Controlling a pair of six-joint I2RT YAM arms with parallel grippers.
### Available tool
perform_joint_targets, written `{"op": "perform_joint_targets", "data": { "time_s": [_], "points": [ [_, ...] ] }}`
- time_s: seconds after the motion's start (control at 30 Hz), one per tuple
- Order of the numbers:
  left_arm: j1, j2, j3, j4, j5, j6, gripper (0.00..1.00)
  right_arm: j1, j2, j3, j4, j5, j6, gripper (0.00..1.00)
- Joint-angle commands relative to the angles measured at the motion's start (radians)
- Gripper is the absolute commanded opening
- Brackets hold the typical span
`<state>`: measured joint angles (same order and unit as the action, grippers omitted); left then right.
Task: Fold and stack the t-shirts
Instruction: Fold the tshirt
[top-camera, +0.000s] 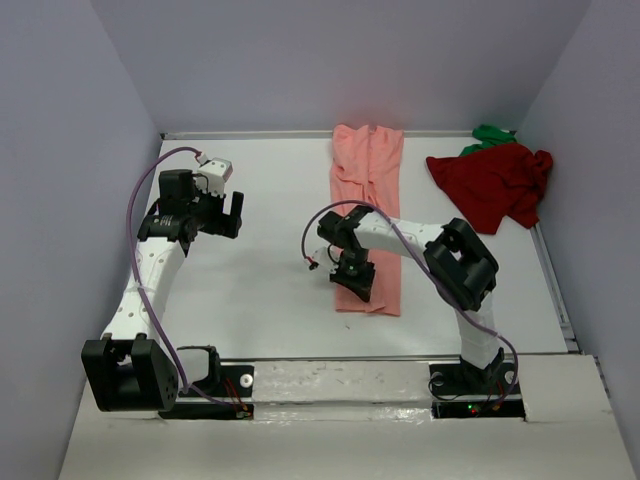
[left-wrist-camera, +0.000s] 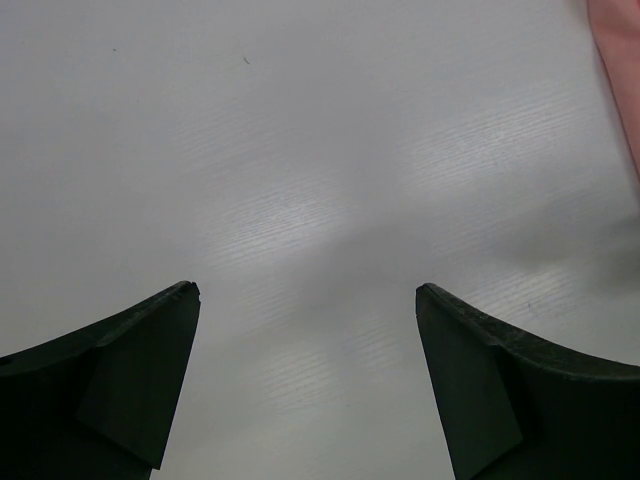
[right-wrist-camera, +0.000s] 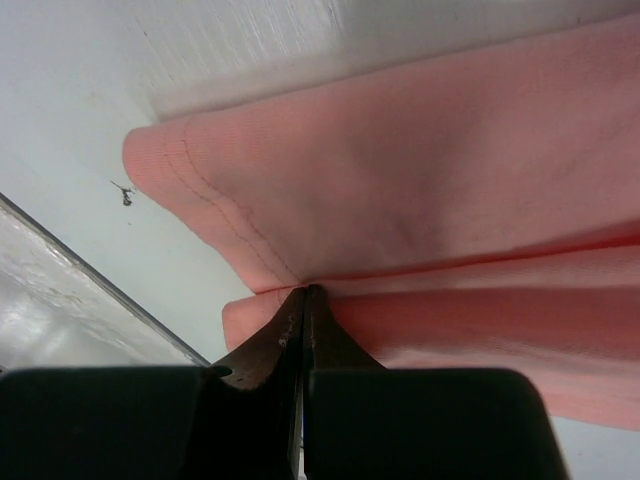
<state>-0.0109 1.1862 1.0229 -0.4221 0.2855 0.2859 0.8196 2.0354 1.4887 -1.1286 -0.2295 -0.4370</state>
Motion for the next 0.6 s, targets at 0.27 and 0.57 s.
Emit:
{"op": "perform_joint_targets", "data": {
  "time_s": [0.27,0.57],
  "points": [
    [0.003,-0.023,0.000,0.025,0.023,0.006,0.99,0.009,-0.150,-0.048,-0.030,0.169,0.038,0.00],
    [0.003,-0.033,-0.006,0.023,0.024,0.006,0.99,0.009,-0.202,-0.107,-0.028,0.203,0.049,0.00]
  ]
}}
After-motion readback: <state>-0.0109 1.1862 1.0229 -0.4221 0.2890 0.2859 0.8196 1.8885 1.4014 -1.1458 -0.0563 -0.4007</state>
